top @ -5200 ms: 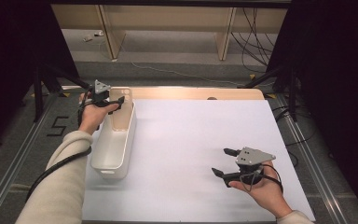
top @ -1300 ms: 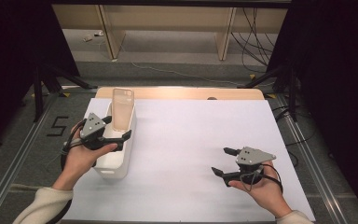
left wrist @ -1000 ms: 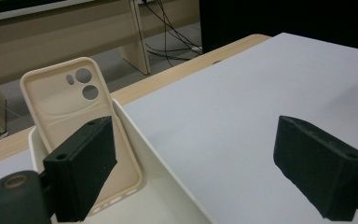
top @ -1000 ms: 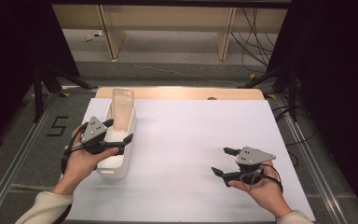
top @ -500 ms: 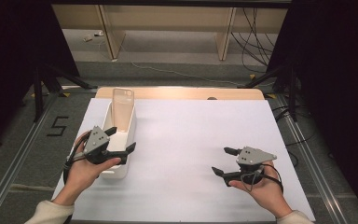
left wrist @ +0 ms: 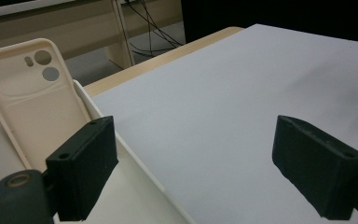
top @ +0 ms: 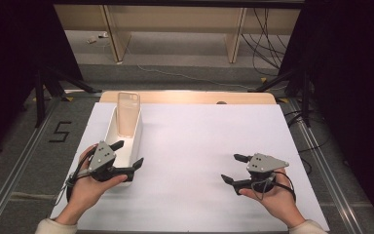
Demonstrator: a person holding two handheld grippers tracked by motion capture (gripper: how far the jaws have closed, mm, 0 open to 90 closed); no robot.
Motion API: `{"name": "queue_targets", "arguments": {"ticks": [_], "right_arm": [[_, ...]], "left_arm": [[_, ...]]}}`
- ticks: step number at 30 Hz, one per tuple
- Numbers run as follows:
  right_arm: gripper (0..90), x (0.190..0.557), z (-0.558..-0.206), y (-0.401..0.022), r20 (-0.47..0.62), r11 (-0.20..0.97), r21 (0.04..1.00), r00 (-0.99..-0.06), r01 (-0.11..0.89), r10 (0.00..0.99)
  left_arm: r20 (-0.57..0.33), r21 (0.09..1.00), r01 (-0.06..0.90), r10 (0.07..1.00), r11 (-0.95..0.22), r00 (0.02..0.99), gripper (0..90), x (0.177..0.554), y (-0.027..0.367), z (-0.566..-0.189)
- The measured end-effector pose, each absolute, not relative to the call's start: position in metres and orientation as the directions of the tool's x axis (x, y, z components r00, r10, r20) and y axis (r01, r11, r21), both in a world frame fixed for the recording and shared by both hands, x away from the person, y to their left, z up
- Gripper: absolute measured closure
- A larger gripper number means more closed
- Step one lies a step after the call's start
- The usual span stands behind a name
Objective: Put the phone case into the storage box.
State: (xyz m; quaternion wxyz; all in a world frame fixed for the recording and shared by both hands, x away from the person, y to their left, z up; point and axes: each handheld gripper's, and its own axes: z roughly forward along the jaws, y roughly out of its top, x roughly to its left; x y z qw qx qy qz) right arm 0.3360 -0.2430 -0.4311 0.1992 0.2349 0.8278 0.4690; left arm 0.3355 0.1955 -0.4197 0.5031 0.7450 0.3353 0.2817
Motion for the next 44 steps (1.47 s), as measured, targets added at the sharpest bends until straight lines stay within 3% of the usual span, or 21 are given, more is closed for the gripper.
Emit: {"name": "queue_targets", "arguments": {"ticks": [18, 19, 20, 44], "right_arm": [[21.6, 0.336, -0.43, -0.244, -0.11, 0.447, 0.872, -0.81, 0.199, 0.576], [21.6, 0.336, -0.43, -0.244, -0.11, 0.447, 0.872, -0.81, 0.199, 0.576], [21.6, 0.335, -0.43, -0.244, -0.11, 0.447, 0.872, -0.811, 0.199, 0.575], [21.4, 0.335, -0.429, -0.244, -0.108, 0.438, 0.878, -0.813, 0.192, 0.572]], "left_arm": [[0.086, 0.946, 0.187, 0.759, -0.266, 0.645, 13.1, 0.32, 0.195, -0.425], [0.376, 0.878, -0.001, 0.69, -0.478, 0.619, 13.1, 0.332, 0.209, -0.415], [0.398, 0.863, -0.032, 0.638, -0.505, 0.659, 13.1, 0.334, 0.209, -0.414], [0.386, 0.871, -0.029, 0.647, -0.49, 0.658, 13.5, 0.332, 0.21, -0.415]]}}
